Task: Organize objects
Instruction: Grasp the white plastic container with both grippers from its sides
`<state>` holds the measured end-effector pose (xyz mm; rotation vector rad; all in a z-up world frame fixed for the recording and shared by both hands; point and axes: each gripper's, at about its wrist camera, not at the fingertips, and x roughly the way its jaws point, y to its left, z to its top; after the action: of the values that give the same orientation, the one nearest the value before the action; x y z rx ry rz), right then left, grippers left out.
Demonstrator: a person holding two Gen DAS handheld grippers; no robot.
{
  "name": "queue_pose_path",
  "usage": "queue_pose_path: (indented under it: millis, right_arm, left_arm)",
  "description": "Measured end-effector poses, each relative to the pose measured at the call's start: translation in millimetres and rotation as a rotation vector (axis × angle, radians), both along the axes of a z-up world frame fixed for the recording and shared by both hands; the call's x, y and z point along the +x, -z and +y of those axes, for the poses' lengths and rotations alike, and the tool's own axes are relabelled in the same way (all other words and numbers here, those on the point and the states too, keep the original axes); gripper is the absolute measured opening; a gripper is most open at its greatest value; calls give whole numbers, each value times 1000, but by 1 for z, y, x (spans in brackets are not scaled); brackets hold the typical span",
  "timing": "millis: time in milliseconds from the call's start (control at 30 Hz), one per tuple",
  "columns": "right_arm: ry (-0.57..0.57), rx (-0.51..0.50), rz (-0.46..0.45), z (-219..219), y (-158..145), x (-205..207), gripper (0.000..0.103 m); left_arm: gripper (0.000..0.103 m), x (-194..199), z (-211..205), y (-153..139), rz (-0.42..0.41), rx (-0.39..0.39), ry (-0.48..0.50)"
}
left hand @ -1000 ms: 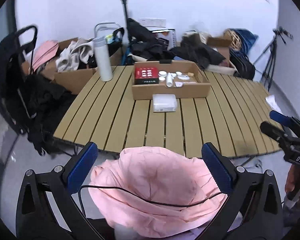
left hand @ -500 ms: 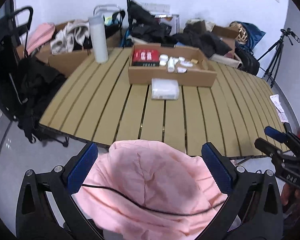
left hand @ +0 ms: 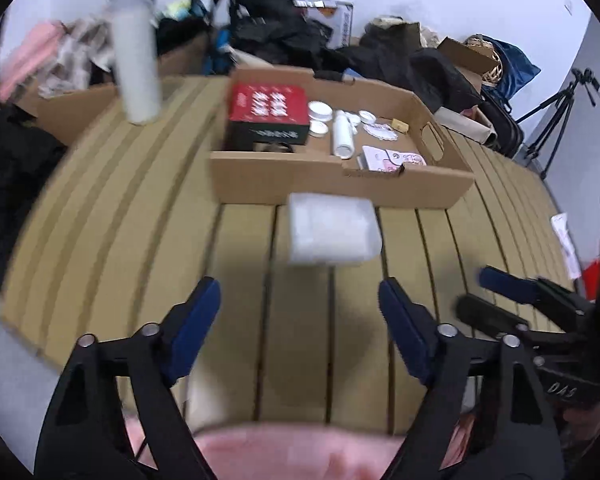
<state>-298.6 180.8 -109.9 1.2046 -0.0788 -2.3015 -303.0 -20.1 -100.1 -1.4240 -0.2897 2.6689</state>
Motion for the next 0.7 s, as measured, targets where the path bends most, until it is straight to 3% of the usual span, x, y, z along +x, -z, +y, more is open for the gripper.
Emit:
queue_pose_path:
  millis: [67, 100, 233, 300, 367, 433, 467, 567, 700]
  right_arm:
    - [-5, -21, -16, -15, 8, -23, 65]
    - [-3, -28, -34, -23, 15, -38, 65]
    - [17, -73, -94, -35, 40, -75, 61]
    - [15, -88, -129, -37, 53, -87, 48]
    - [2, -117, -147, -37, 59, -90, 45]
    - [-17, -151, -169, -39, 62, -91, 43]
    - [-34, -163, -177, -41, 62, -89, 37]
    - [-50, -111, -157, -46, 54, -76, 35]
    - [-68, -68, -138, -29, 47, -37, 34]
  left_arm:
    - [70, -22, -1, 15, -32, 52, 12]
    - [60, -31, -2, 22, -48, 73, 10]
    - [53, -58, -17, 52, -120, 189, 0]
    - [47, -59, -21, 56, -120, 248, 11]
    - [46, -59, -22, 57, -114, 263, 11]
    - [35, -59, -21, 56, -105, 273, 21]
    - [32, -56, -18, 53, -99, 262, 21]
    - [30, -38, -6, 46, -80, 210, 9]
    - [30, 5, 13, 48, -113, 263, 38]
